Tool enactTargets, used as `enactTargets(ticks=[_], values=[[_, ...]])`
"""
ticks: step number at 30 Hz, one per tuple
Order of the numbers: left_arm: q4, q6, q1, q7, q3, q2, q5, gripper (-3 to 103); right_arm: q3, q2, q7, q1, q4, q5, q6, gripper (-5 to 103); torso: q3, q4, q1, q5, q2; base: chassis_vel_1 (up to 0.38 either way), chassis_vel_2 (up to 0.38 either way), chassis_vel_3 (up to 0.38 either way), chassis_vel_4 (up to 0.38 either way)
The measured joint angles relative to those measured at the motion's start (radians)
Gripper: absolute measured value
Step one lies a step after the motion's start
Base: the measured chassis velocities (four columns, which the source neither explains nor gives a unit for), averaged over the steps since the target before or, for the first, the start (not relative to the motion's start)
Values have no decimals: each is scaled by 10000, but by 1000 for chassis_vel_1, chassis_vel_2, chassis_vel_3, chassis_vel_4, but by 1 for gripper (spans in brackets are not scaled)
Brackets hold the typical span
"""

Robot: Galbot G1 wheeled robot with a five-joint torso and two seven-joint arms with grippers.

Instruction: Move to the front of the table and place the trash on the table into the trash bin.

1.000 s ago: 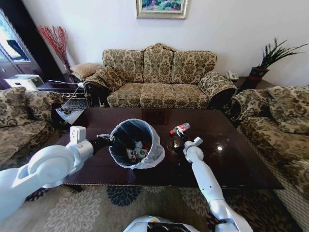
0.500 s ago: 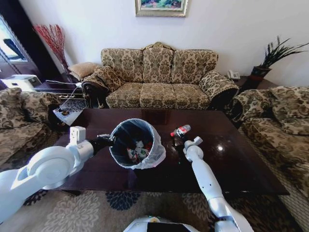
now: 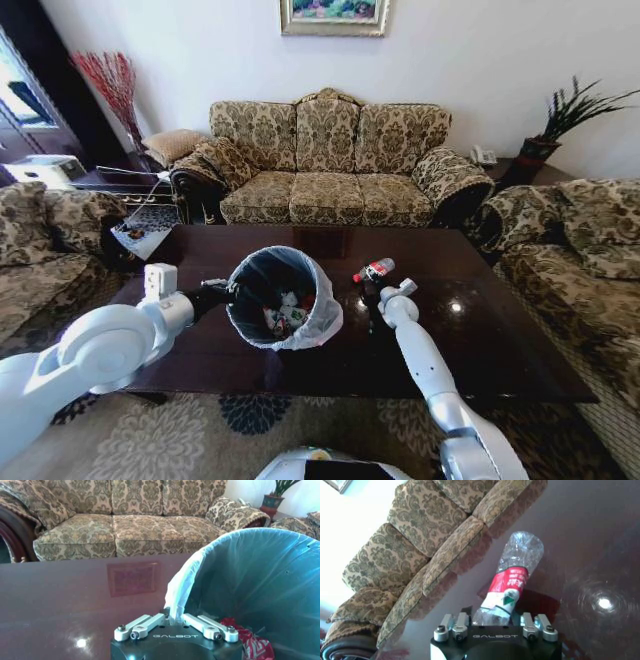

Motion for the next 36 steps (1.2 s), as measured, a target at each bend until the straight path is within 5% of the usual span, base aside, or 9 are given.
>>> enactTargets(ticks=[3, 15, 24, 33, 36], values=[[25, 0, 4, -1, 18, -4, 48, 0, -52, -19, -20, -10, -4, 30, -20, 30, 0, 2, 0, -1, 0, 0, 0, 0, 0], [45, 7, 9, 7, 24, -18, 68, 0, -29, -188, -113, -372, 510, 89, -33, 3, 0, 3, 1, 2, -1, 0, 0, 0, 0], [314, 75, -72, 38, -30, 362, -39, 0, 79, -931, -888, -2713, 5714, 601, 176, 0, 0, -2, 1, -2, 0, 0, 0, 0, 0], [782, 361, -287, -165, -330, 1402, -1175, 0, -15, -1700, -3291, -4250, 10302, 725, 972, 0, -1, 1, 0, 1, 0, 0, 0, 0, 0], [1025, 520, -373, -253, -440, 1778, -1592, 0, -13, -2100, -4918, -5012, 11672, 149, 1547, 0, -1, -2, 0, 1, 0, 0, 0, 0, 0]])
